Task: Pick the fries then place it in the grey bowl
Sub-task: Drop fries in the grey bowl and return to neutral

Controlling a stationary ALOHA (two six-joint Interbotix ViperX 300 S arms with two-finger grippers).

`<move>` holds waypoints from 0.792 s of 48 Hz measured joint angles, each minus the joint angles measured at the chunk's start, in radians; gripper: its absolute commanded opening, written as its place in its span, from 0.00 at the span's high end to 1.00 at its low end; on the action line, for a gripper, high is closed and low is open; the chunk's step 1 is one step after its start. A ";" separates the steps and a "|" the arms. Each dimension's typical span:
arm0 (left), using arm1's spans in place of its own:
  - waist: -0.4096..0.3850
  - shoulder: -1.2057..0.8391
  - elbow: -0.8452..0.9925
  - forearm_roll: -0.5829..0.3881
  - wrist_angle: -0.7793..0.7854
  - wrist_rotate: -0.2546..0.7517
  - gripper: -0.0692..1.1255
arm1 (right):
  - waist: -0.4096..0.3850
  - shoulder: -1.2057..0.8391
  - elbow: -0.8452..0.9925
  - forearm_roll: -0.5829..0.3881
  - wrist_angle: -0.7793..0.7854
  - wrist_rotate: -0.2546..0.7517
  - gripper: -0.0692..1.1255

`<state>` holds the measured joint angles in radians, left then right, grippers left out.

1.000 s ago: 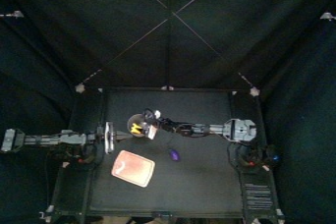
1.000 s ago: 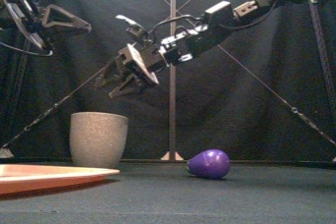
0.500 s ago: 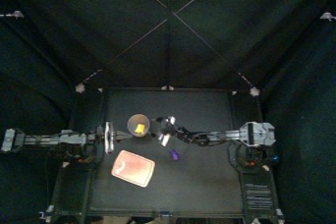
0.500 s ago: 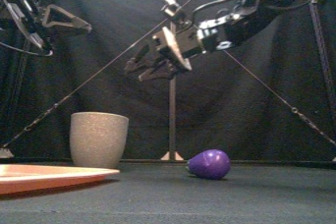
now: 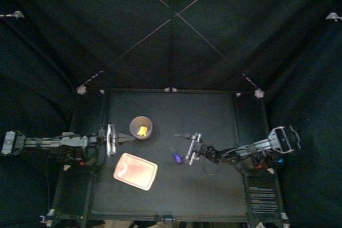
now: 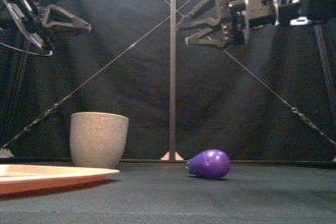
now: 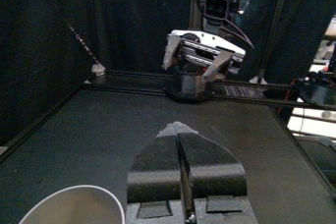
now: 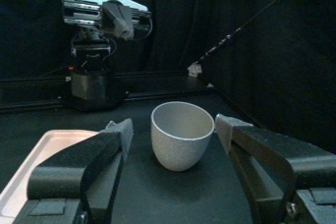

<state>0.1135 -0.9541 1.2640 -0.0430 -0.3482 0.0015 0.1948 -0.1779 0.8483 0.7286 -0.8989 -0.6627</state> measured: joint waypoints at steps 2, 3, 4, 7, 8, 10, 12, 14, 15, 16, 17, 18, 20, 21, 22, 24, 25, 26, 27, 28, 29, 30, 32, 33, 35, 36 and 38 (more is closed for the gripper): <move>0.000 0.000 0.000 0.000 0.002 0.000 0.95 | 0.011 -0.008 0.015 0.000 -0.011 0.002 0.11; -0.002 0.000 -0.002 0.002 0.002 0.000 0.95 | 0.014 -0.012 0.023 0.000 -0.014 0.000 0.11; 0.000 0.000 0.000 0.002 0.002 0.000 0.95 | 0.018 -0.014 0.028 0.002 -0.015 0.000 0.11; -0.002 -0.002 0.000 0.002 0.002 0.000 0.95 | 0.025 -0.017 0.038 0.002 -0.020 -0.002 0.11; 0.000 0.000 0.000 0.002 0.002 -0.002 0.95 | 0.026 -0.018 0.041 0.002 -0.020 0.000 0.11; -0.002 -0.002 0.000 0.002 0.002 -0.002 0.95 | 0.028 -0.018 0.043 0.003 -0.021 0.000 0.11; -0.002 -0.002 0.002 0.000 0.003 -0.002 0.95 | 0.026 -0.020 0.046 0.003 -0.021 0.000 0.11; -0.002 -0.002 0.009 0.002 0.005 -0.002 0.95 | 0.026 -0.020 0.048 0.003 -0.023 -0.002 0.11; -0.002 0.000 0.012 0.002 0.006 -0.003 0.95 | 0.026 -0.020 0.048 0.003 -0.023 0.000 0.11; -0.002 0.000 0.015 0.002 0.006 -0.002 0.95 | 0.026 -0.020 0.049 0.003 -0.023 0.000 0.11; -0.002 -0.002 0.015 0.002 0.006 -0.002 0.95 | 0.026 -0.020 0.049 0.003 -0.023 -0.002 0.11; -0.002 -0.002 0.017 0.002 0.006 0.000 0.95 | 0.026 -0.020 0.049 0.003 -0.025 -0.002 0.11; -0.002 0.000 0.017 0.002 0.005 0.002 0.95 | 0.026 -0.020 0.049 0.003 -0.023 0.000 0.11; -0.002 -0.002 0.017 0.002 0.005 0.002 0.95 | 0.026 -0.020 0.049 0.003 -0.025 0.000 0.11; -0.002 -0.002 0.017 0.002 0.005 0.002 0.95 | 0.026 -0.020 0.049 0.003 -0.025 0.000 0.11; 0.000 -0.002 0.017 0.003 0.005 0.002 0.95 | 0.026 -0.020 0.049 0.003 -0.025 0.000 0.11; 0.002 -0.002 0.017 0.005 0.005 0.002 0.95 | 0.026 -0.020 0.049 0.003 -0.025 0.000 0.11; 0.002 -0.002 0.017 0.005 0.006 0.002 0.95 | 0.026 -0.021 0.049 0.003 -0.025 0.000 0.11; 0.002 -0.002 0.017 0.005 0.006 0.002 0.95 | 0.026 -0.021 0.049 0.003 -0.025 0.000 0.11; 0.002 -0.002 0.017 0.006 0.006 0.000 0.95 | 0.026 -0.020 0.049 0.003 -0.025 0.000 0.11; 0.002 -0.002 0.017 0.006 0.006 0.000 0.95 | 0.026 -0.021 0.049 0.003 -0.025 0.000 0.11; 0.000 -0.002 0.015 0.006 0.006 0.002 0.95 | 0.026 -0.020 0.049 0.003 -0.025 0.000 0.11; 0.002 -0.002 0.017 0.008 0.005 0.000 0.95 | 0.026 -0.020 0.049 0.003 -0.025 0.000 0.11; 0.002 -0.003 0.017 0.008 0.005 0.002 0.95 | 0.028 -0.020 0.049 0.003 -0.025 0.000 0.11; 0.000 -0.002 0.017 0.008 0.005 0.002 0.95 | 0.026 -0.021 0.049 0.003 -0.025 0.000 0.11; 0.002 -0.002 0.017 0.008 0.005 0.002 0.95 | 0.028 -0.020 0.049 0.003 -0.025 0.000 0.11; 0.000 -0.002 0.017 0.008 0.005 0.000 0.95 | 0.028 -0.020 0.049 0.003 -0.025 -0.002 0.11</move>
<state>0.1135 -0.9557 1.2809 -0.0353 -0.3436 0.0015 0.2224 -0.1979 0.8974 0.7317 -0.9235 -0.6642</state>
